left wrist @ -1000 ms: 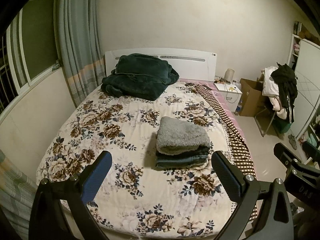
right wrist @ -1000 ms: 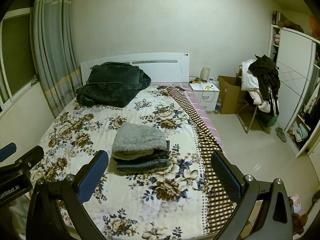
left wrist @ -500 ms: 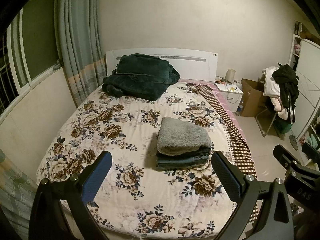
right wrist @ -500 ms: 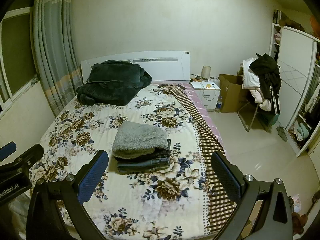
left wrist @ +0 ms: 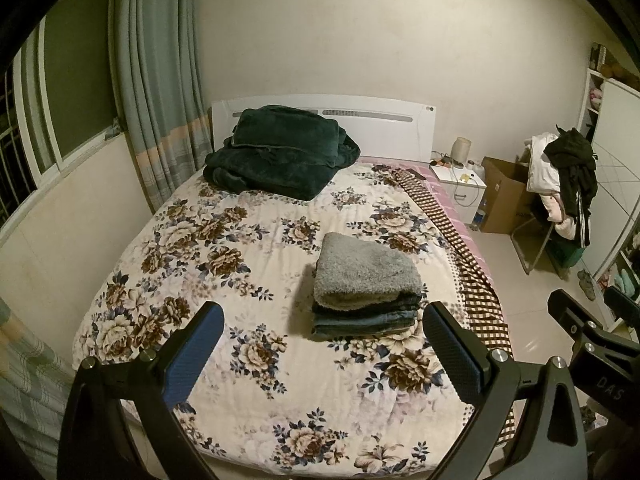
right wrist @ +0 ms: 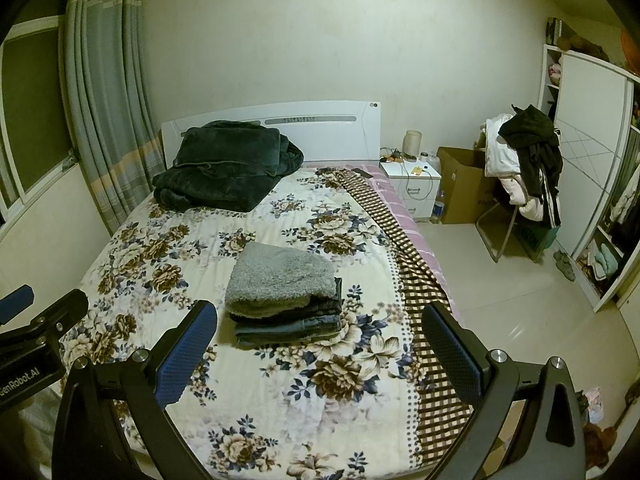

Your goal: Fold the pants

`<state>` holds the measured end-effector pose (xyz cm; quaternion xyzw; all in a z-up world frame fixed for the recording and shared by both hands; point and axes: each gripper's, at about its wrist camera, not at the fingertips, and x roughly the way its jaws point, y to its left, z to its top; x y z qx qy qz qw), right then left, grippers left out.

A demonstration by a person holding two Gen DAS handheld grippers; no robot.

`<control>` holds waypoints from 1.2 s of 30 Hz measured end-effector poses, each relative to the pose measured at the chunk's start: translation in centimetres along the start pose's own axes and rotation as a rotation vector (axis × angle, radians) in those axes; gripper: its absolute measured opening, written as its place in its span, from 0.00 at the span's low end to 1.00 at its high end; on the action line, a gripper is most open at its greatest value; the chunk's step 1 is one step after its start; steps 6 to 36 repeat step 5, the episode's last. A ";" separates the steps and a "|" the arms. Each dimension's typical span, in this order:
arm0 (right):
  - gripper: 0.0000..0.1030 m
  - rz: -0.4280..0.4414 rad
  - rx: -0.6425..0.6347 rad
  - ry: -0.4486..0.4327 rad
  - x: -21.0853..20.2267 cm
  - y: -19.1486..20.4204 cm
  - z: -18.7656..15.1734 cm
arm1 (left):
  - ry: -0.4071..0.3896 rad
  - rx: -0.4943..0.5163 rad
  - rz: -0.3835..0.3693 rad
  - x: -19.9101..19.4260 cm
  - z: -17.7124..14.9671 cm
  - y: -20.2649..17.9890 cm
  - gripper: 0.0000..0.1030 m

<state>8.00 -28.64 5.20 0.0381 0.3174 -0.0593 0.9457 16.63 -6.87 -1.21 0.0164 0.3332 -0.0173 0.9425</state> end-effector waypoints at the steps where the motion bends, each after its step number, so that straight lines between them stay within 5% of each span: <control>1: 1.00 0.000 0.001 0.000 0.0 0.0 0.0 | -0.001 -0.003 0.001 0.0 0.0 0.0 0.99; 36: 1.00 0.003 -0.002 0.003 0.0 0.4 0.0 | 0.002 -0.001 -0.003 0.1 0.1 0.1 0.99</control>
